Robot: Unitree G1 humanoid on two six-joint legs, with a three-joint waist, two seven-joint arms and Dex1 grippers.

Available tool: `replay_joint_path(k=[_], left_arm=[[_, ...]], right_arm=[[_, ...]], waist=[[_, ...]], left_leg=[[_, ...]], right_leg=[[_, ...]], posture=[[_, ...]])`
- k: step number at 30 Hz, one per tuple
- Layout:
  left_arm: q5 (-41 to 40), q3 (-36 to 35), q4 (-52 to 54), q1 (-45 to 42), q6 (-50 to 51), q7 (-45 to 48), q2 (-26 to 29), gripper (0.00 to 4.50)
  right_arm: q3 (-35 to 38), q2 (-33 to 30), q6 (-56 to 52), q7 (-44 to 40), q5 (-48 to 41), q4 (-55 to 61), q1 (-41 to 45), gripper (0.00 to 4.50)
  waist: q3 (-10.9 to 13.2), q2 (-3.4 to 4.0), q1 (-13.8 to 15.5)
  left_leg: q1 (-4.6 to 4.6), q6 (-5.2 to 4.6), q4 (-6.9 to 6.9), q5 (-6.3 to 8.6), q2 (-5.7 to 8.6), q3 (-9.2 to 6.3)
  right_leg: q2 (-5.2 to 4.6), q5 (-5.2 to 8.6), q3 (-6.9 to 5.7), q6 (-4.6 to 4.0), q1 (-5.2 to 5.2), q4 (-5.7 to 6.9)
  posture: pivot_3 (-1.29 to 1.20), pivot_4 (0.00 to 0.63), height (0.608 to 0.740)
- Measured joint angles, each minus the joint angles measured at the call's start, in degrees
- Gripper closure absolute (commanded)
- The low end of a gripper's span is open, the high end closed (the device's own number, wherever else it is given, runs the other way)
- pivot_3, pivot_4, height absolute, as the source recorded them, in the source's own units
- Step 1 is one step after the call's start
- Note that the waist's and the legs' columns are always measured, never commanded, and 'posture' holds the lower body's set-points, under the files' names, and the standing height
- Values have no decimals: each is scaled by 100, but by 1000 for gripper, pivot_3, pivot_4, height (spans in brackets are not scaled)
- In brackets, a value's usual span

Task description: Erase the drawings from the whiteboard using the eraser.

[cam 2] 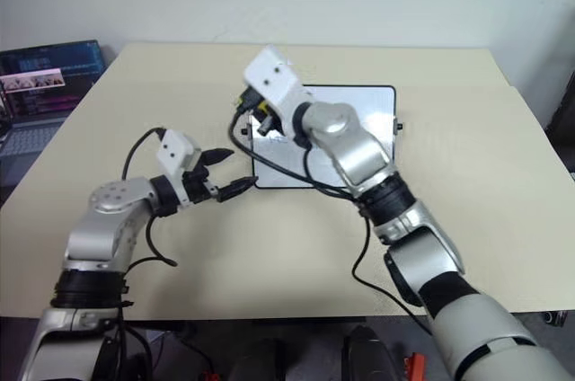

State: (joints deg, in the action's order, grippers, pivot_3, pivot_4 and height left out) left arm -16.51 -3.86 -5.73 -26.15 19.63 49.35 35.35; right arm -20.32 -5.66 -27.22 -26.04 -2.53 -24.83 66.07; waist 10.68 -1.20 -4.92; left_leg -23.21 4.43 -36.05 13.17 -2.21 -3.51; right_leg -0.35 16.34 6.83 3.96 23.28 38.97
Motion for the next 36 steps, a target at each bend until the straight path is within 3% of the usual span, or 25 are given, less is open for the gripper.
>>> replay_joint_path(k=[15, 22, 30, 36], left_arm=[[-47, -27, 369, 316, 197, -120, 23, 0], [-86, -50, 531, 357, 241, -129, 38, 0], [-126, -102, 616, 518, 250, -153, 66, 0], [-132, -116, 617, 540, 249, -180, 104, 0]], right_arm=[[-25, 441, 2046, 888, 1383, -3178, 718, 3379], [-20, 725, 2399, 1092, 1727, -3726, 866, 3380], [-128, 1096, 2169, -34, 1730, -3548, 494, 3380], [-143, 1107, 2088, -117, 1798, -3495, 384, 3380]], waist=[[0, 0, -86], [0, 0, -158], [-2, -3, -186], [-3, -4, -169]], left_leg=[[3, 0, 4, 0, -1, -1], [15, 1, 2, 0, -2, -3], [29, 1, 1, -1, -6, -7], [33, 3, -3, -4, -6, -13]], right_leg=[[2, 0, 2, -1, 2, 3], [3, -1, 2, -2, -8, 11], [9, -4, 0, -7, -18, 21], [12, -10, -3, -14, -21, 31]], posture=[[0, 150, 740], [0, 150, 740], [0, 150, 740], [0, 150, 740]])
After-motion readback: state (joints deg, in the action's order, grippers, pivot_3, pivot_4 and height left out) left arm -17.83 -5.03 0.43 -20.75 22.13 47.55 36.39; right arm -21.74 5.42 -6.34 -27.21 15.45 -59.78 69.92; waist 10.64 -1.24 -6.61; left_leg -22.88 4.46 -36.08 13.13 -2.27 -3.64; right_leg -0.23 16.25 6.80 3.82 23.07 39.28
